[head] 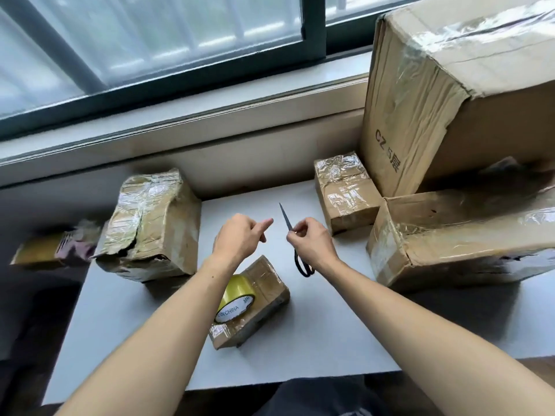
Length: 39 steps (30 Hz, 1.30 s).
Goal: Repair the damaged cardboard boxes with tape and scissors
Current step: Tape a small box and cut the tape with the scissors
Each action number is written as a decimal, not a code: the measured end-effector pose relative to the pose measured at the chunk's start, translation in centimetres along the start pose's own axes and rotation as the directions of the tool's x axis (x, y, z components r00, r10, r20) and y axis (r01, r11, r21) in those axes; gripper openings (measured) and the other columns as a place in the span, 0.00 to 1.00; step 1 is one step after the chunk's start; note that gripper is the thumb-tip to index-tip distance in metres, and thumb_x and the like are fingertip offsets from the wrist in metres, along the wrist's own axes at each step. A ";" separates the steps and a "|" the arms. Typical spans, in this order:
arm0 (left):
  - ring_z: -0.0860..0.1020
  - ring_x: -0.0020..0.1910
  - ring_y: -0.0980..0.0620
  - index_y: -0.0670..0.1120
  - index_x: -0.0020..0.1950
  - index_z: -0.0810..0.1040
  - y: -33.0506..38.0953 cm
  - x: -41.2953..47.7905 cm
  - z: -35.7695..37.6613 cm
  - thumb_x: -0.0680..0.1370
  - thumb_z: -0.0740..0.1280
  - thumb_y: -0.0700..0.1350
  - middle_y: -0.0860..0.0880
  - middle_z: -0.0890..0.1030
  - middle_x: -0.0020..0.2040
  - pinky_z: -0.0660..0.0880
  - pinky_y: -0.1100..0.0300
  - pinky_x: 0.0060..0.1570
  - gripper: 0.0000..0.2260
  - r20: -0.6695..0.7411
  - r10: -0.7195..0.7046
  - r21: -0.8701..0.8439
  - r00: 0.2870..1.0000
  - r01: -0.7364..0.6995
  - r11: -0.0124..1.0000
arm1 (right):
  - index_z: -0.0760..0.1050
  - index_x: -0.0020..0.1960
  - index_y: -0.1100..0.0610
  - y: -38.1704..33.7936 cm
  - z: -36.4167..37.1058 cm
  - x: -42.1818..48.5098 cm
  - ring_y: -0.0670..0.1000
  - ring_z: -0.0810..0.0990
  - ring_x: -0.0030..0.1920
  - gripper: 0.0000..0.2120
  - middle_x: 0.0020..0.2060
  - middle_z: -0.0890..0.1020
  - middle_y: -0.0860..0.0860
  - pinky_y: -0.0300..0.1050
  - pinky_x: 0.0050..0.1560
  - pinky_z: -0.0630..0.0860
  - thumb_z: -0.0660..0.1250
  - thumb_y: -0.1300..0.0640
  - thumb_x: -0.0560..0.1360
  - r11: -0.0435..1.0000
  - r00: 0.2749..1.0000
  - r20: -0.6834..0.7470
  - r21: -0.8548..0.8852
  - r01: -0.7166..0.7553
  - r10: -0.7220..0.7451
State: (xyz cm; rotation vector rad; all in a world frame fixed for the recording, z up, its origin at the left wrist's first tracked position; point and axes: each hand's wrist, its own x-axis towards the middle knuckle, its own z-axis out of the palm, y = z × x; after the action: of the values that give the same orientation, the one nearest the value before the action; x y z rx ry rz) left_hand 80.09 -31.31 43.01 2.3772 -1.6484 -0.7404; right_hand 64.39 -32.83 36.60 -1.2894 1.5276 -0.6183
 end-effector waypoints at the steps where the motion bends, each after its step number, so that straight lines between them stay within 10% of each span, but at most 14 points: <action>1: 0.80 0.40 0.49 0.48 0.43 0.85 -0.1 -0.2 -0.2 0.80 0.67 0.51 0.49 0.84 0.40 0.74 0.57 0.43 0.11 -0.007 -0.001 -0.050 1.000 0.001 0.999 | 0.76 0.49 0.55 -0.9 0.0 -0.4 0.50 0.79 0.46 0.06 0.42 0.80 0.49 0.42 0.44 0.70 0.68 0.55 0.74 0.999 1.000 -0.002 0.034 0.027 -0.027; 5: 0.82 0.50 0.50 0.45 0.62 0.78 -0.5 -1.2 -1.1 0.80 0.62 0.39 0.48 0.82 0.56 0.77 0.58 0.47 0.12 0.015 -0.026 -0.410 1.000 0.030 0.911 | 0.77 0.51 0.56 -3.3 0.7 -1.8 0.48 0.79 0.44 0.07 0.43 0.82 0.48 0.39 0.43 0.70 0.69 0.54 0.75 0.986 0.995 0.004 0.134 0.102 -0.104; 12: 0.83 0.40 0.50 0.40 0.48 0.81 -1.7 -3.3 -2.5 0.81 0.66 0.44 0.46 0.83 0.42 0.79 0.57 0.46 0.09 0.067 -0.024 -0.795 0.997 0.068 0.603 | 0.80 0.51 0.56 -6.0 3.2 -4.8 0.46 0.81 0.44 0.07 0.43 0.84 0.48 0.39 0.47 0.76 0.69 0.53 0.78 0.951 0.970 0.020 0.200 0.235 -0.243; 27: 0.83 0.39 0.49 0.40 0.47 0.79 -9.4 -5.1 -8.3 0.81 0.65 0.42 0.44 0.84 0.42 0.83 0.56 0.43 0.07 0.017 0.162 -0.961 0.987 -0.029 0.276 | 0.73 0.60 0.54 -9.2 10.2 -12.2 0.52 0.82 0.35 0.13 0.38 0.83 0.55 0.44 0.30 0.73 0.65 0.64 0.77 0.949 0.955 0.108 0.184 0.254 -0.277; 34: 0.79 0.53 0.52 0.45 0.62 0.79 -13.5 -5.7 -5.7 0.81 0.66 0.52 0.48 0.81 0.57 0.76 0.62 0.50 0.15 0.265 0.456 -0.437 0.850 -0.315 0.842 | 0.78 0.53 0.49 -6.1 9.9 -14.9 0.44 0.78 0.34 0.13 0.35 0.81 0.45 0.40 0.38 0.72 0.72 0.44 0.74 0.983 0.969 -0.181 0.048 0.177 -0.166; 39: 0.76 0.41 0.49 0.44 0.48 0.80 -14.6 -6.0 -3.5 0.75 0.71 0.54 0.45 0.82 0.43 0.72 0.55 0.44 0.14 0.421 0.459 -0.235 0.782 -0.395 0.888 | 0.77 0.54 0.50 -4.5 9.5 -16.5 0.45 0.79 0.39 0.15 0.38 0.80 0.44 0.38 0.41 0.70 0.72 0.41 0.74 0.994 0.968 -0.228 -0.018 0.105 -0.106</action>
State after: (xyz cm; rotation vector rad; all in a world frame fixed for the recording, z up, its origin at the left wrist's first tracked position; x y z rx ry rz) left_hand 92.29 -20.79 42.12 1.6990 -2.1320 -1.3467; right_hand 73.76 -16.86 42.91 -1.3466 1.6544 -0.8560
